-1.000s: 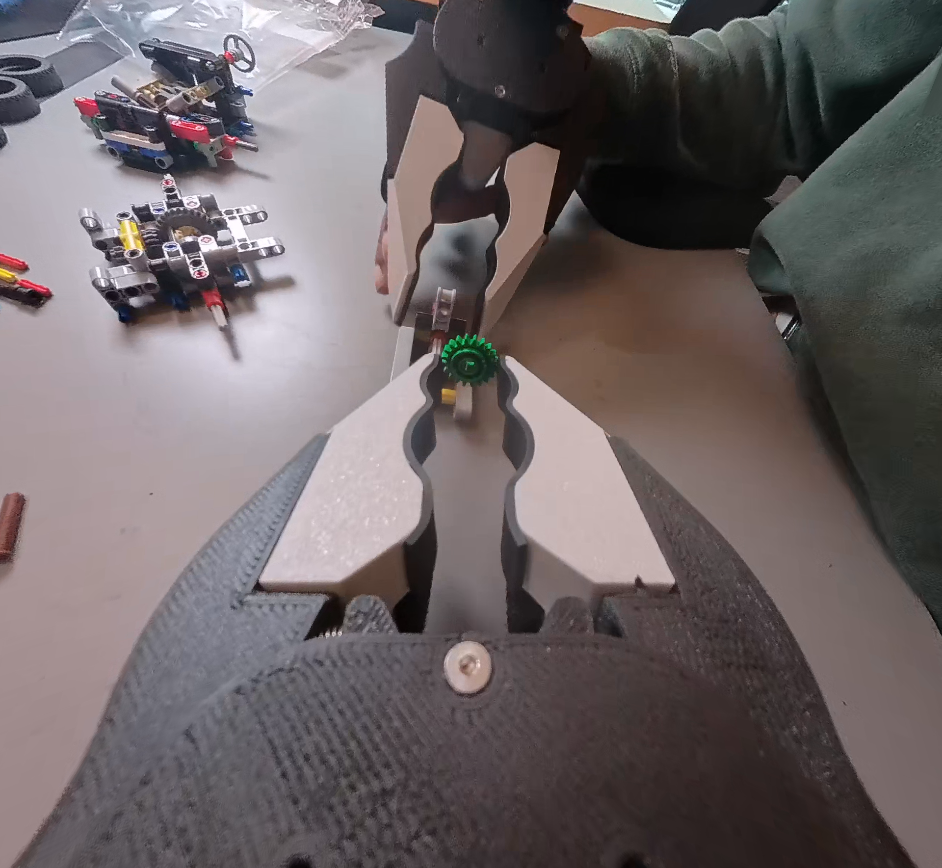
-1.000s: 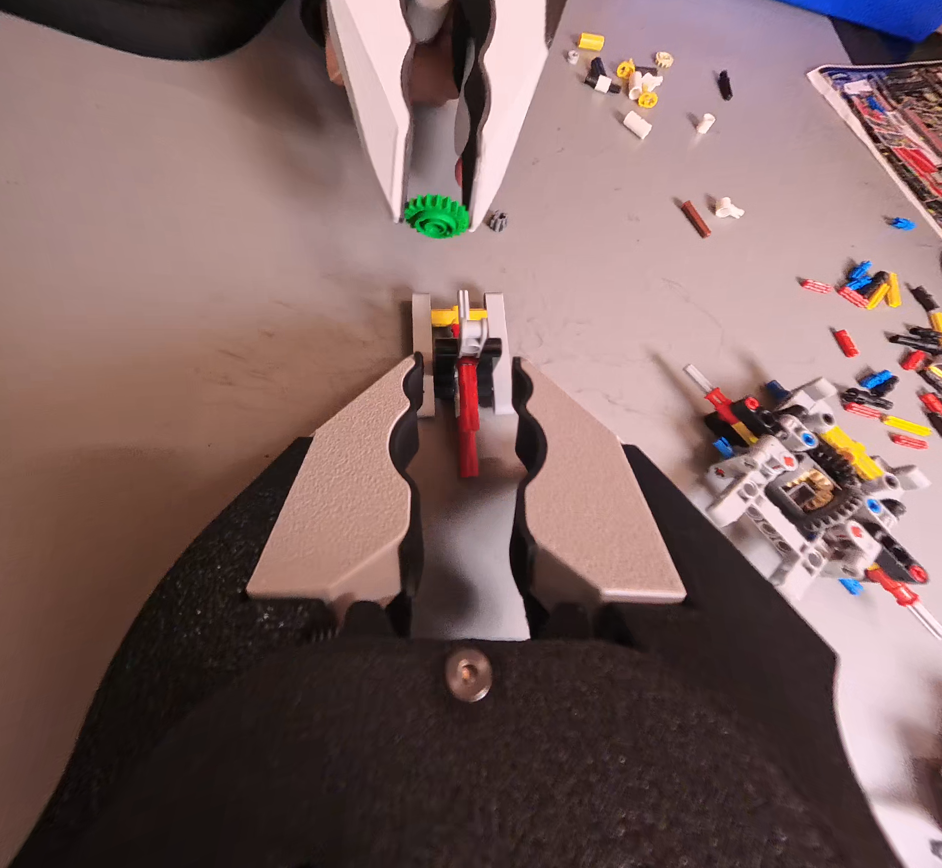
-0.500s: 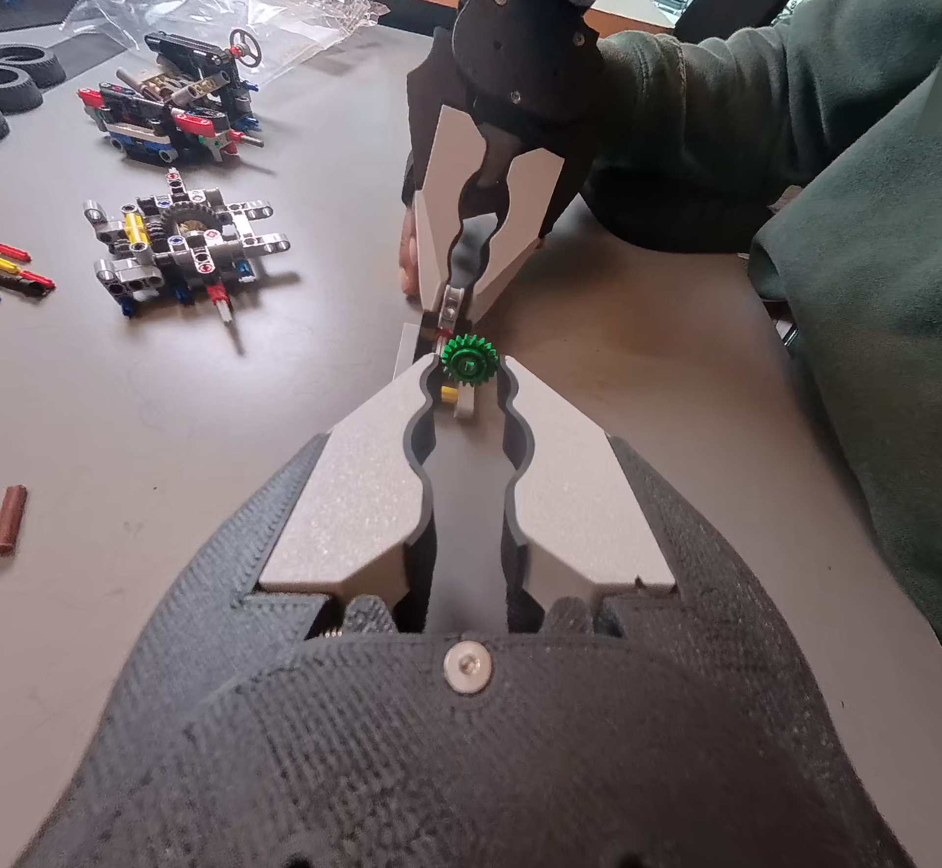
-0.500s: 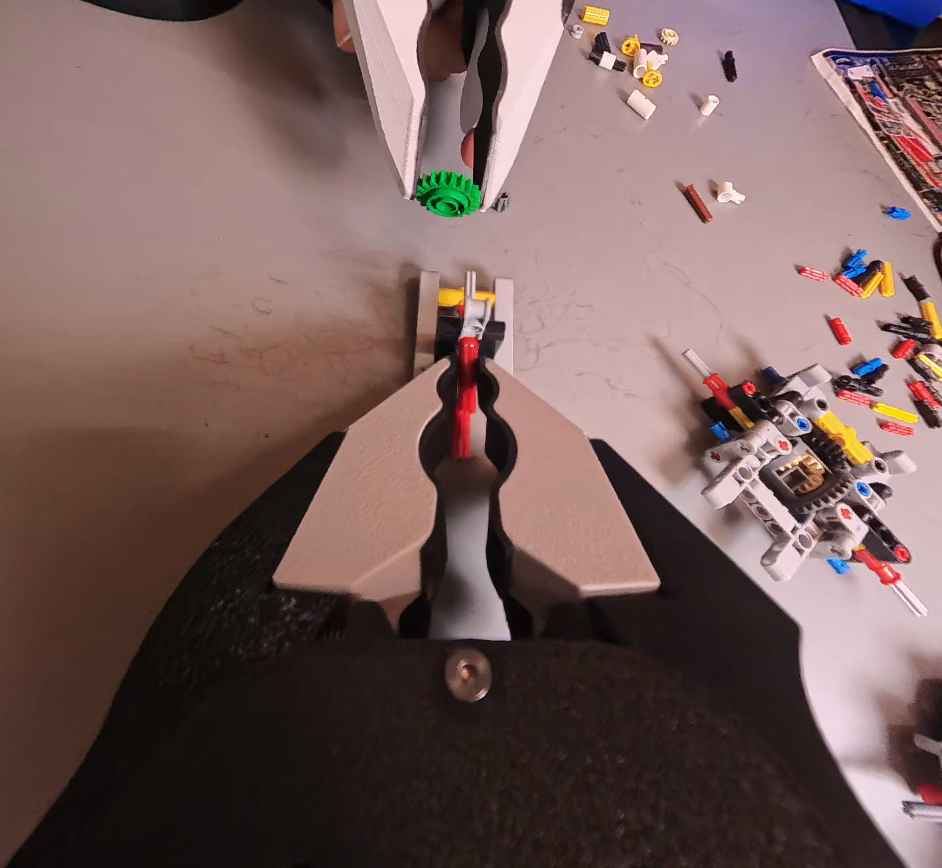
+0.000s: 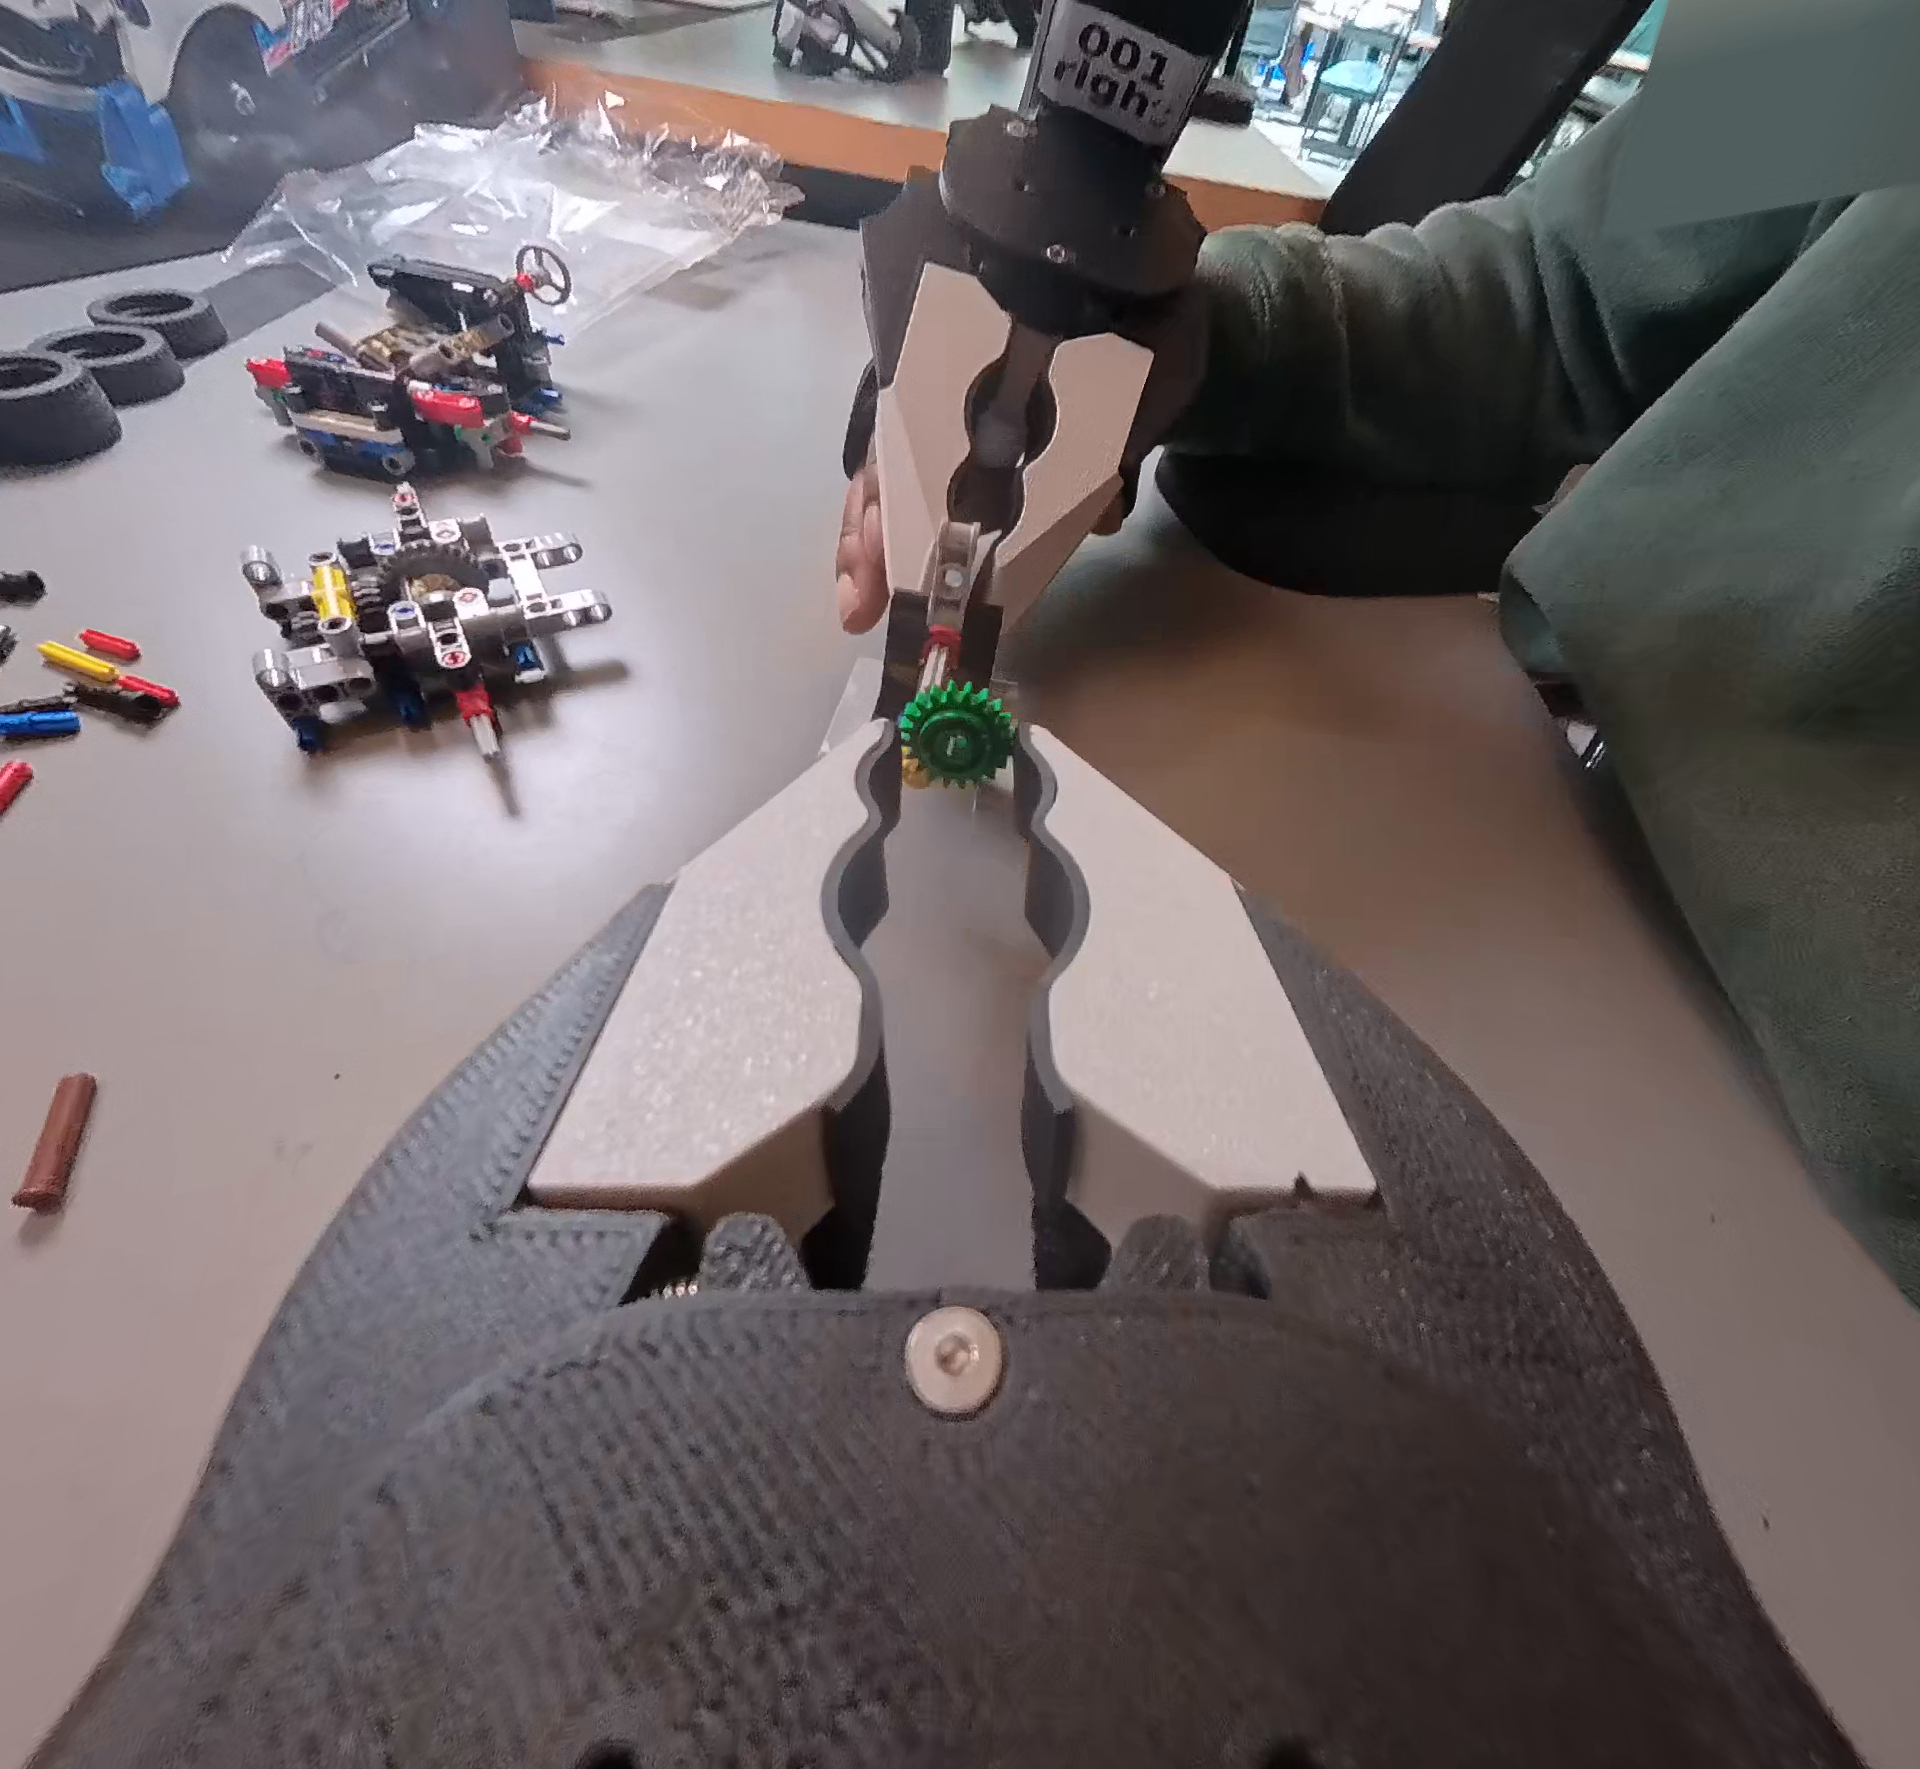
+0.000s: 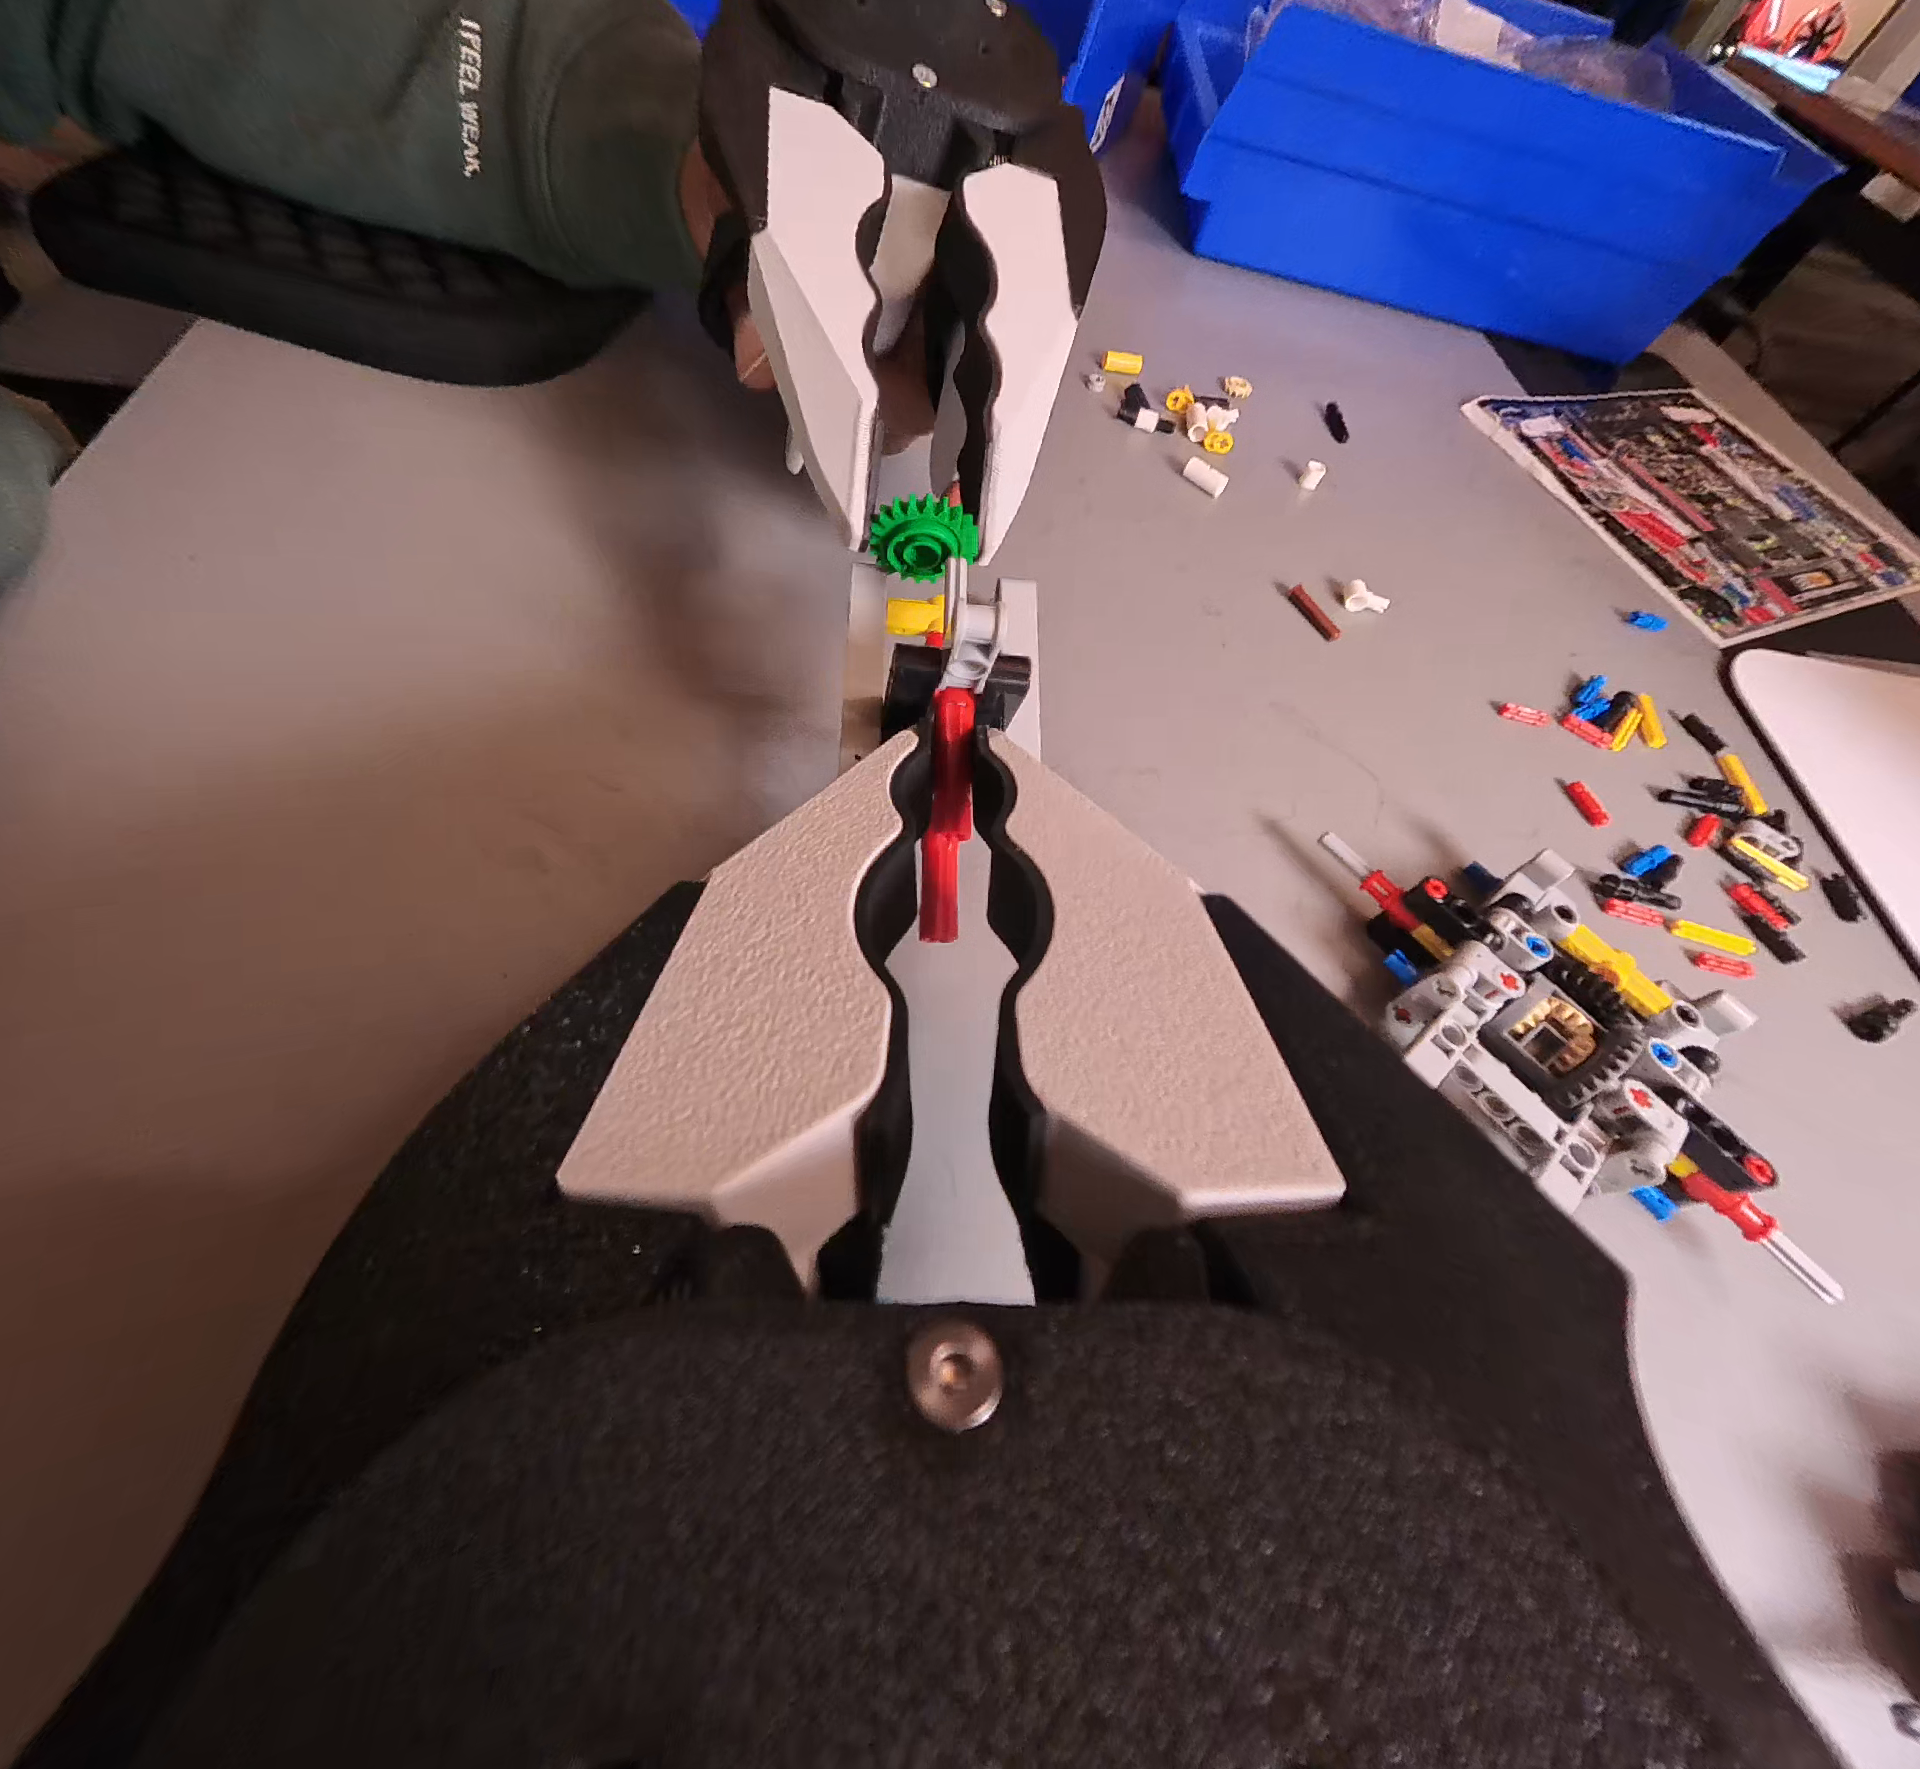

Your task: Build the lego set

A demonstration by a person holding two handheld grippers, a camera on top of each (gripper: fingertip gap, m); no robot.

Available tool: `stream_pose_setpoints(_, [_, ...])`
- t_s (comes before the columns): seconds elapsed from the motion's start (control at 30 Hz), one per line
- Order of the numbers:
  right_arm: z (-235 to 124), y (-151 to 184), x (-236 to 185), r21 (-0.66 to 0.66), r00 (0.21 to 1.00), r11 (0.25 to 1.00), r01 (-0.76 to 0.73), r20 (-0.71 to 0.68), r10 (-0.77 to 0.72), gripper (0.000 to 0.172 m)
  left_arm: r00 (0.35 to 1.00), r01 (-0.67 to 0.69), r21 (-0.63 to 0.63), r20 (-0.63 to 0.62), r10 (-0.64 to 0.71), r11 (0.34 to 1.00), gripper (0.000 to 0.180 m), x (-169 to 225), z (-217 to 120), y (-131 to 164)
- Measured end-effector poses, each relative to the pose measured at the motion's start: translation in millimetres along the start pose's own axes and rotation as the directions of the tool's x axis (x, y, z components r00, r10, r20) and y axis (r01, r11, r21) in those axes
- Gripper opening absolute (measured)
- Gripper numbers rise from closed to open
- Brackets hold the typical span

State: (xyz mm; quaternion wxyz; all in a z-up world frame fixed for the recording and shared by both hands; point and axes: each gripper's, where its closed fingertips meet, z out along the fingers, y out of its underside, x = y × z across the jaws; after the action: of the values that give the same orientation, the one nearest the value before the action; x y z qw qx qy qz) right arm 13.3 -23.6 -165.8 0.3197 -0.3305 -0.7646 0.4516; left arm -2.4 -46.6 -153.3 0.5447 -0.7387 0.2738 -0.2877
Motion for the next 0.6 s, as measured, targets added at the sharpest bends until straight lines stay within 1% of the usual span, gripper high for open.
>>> stream_pose_setpoints(0.33, [-1.6, -11.1, -7.1, 0.009, 0.999, 0.999, 0.046, -0.002, -0.046, 0.004, 1.0, -0.009, 0.076, -0.026, 0.011, 0.997, 0.019, 4.5, -2.5, -10.6])
stream_pose_setpoints(0.5, [-0.4, -5.9, -7.6, -0.045, 0.998, 0.997, 0.064, -0.014, -0.065, 0.004, 0.999, -0.031, 0.049, -0.009, 0.031, 0.998, 0.019, 4.1, 1.1, -6.8])
stream_pose_setpoints(0.6, [0.2, -3.0, -7.3, -0.074, 0.997, 0.995, 0.068, -0.022, -0.07, 0.004, 0.998, -0.066, 0.019, 0.023, 0.066, 0.998, 0.019, 2.4, 3.7, -3.3])
